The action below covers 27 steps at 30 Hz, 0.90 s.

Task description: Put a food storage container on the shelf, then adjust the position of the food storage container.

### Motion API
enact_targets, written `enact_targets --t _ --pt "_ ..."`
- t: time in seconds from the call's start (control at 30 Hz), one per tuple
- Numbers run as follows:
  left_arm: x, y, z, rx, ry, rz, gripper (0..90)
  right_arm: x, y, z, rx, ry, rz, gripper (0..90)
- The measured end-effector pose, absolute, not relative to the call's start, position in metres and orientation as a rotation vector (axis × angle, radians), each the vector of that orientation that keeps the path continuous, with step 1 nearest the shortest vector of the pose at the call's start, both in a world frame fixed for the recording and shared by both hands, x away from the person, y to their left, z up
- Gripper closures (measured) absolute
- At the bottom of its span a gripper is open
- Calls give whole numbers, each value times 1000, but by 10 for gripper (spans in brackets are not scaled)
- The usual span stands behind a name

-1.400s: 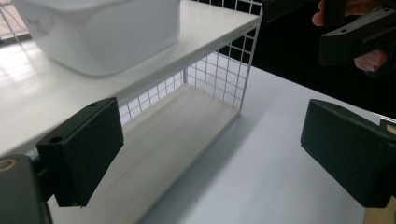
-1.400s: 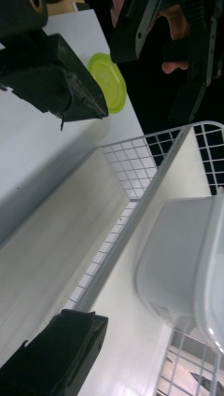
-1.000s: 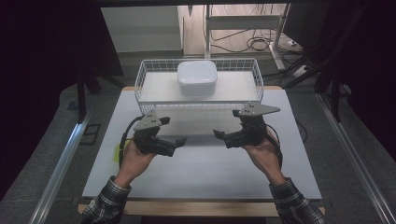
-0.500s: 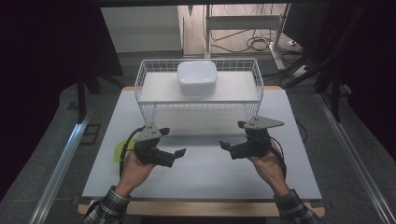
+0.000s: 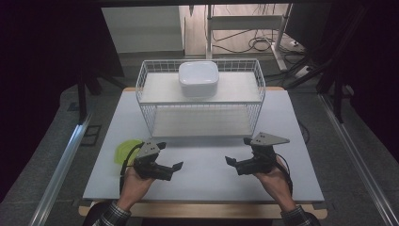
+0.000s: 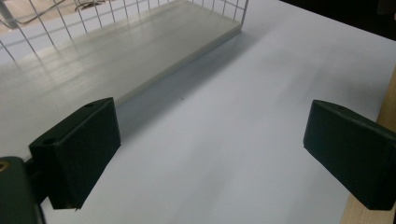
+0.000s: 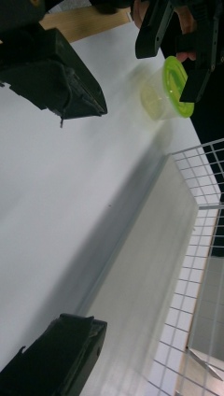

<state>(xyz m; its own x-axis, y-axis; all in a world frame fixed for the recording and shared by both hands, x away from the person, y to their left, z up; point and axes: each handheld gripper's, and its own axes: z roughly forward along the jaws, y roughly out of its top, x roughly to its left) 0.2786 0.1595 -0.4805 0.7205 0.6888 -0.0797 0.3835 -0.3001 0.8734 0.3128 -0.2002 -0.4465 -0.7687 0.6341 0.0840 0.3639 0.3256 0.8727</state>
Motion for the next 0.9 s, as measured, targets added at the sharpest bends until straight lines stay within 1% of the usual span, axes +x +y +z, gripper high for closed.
enact_targets --t 0.13,0.33,0.63,0.73,0.9 --pt "273 155 -487 1920 829 373 37 308 -202 -456 909 2321 1411 2" --pt "264 148 -500 1943 812 397 28 299 -203 -468 898 2333 1382 1" --pt "260 146 -513 1973 825 360 27 292 -210 -490 931 2375 1318 1" --pt "261 145 -513 1983 828 345 31 294 -212 -496 957 2394 1290 1" --pt "261 149 -506 1988 828 358 27 296 -214 -496 969 2378 1285 1"
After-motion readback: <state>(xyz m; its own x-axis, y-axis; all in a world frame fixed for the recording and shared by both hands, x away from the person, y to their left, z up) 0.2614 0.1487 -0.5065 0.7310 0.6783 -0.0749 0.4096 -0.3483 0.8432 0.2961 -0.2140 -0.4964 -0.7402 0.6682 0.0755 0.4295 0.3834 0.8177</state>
